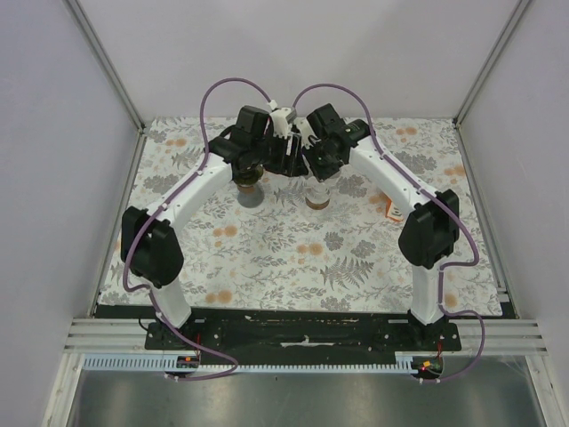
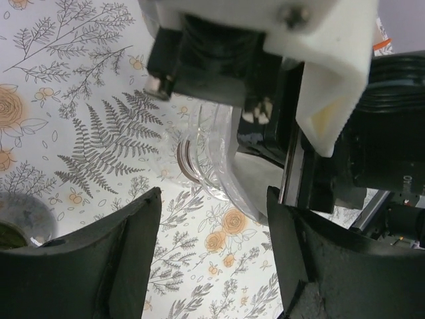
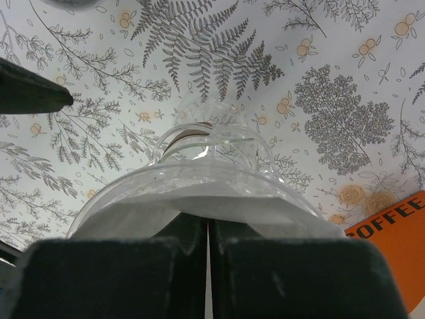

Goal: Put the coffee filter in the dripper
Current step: Place the coffee filter in the coffee dripper.

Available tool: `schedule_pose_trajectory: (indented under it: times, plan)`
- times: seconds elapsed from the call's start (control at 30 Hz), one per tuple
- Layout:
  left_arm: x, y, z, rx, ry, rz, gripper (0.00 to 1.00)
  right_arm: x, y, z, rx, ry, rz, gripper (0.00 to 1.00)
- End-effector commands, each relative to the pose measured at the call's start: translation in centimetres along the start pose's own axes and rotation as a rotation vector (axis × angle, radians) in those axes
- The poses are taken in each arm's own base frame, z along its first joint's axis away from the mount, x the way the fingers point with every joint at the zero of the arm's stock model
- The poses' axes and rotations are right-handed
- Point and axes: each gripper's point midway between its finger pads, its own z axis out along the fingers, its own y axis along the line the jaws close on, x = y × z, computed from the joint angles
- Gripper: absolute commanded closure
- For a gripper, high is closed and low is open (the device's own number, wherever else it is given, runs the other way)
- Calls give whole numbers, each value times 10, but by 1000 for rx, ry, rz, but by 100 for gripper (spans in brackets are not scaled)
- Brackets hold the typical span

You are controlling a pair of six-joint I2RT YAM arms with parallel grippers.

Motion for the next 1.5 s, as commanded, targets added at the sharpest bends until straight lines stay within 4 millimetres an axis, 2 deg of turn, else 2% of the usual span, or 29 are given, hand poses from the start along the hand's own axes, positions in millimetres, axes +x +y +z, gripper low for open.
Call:
schedule_pose_trajectory:
  times: [0.0, 0.13, 0.33, 0.6, 0.97, 1.07, 1.17, 1.27, 1.3, 1.33, 1.4, 1.47]
  plan:
    - [-11, -7, 2, 15, -36, 4, 31, -21, 4, -22, -8, -95, -36, 100]
    - [-9, -4, 3, 5, -33, 6, 33, -32, 8, -46, -24, -163, -51, 96]
    - [-12, -6, -1, 5, -42, 20, 33, -37, 1, -66, -2, -205, -55, 89]
    - [-15, -8, -2, 10, -46, 23, 33, -42, -4, -85, -11, -251, -50, 82]
    - [-30, -11, -14, -5, -77, 70, 28, -59, -9, -110, -29, -345, -27, 64]
    - [-38, -16, -21, 3, -94, 102, 26, -63, -19, -122, 9, -376, -9, 59]
    - [-52, -23, -33, 5, -121, 155, 23, -68, -35, -142, 53, -441, 23, 50]
    - [-65, -29, -47, 3, -147, 211, 16, -70, -56, -165, 103, -534, 80, 30]
    - [-71, -32, -54, -3, -162, 236, 15, -69, -65, -172, 124, -569, 105, 28]
    - [-75, -31, -60, -17, -175, 260, 14, -67, -76, -183, 152, -610, 132, 21]
    - [-83, -24, -73, -84, -202, 303, 13, -59, -99, -201, 219, -680, 184, 9]
    - [-93, 0, -90, -218, -239, 304, 12, -44, -124, -213, 279, -745, 305, 3]
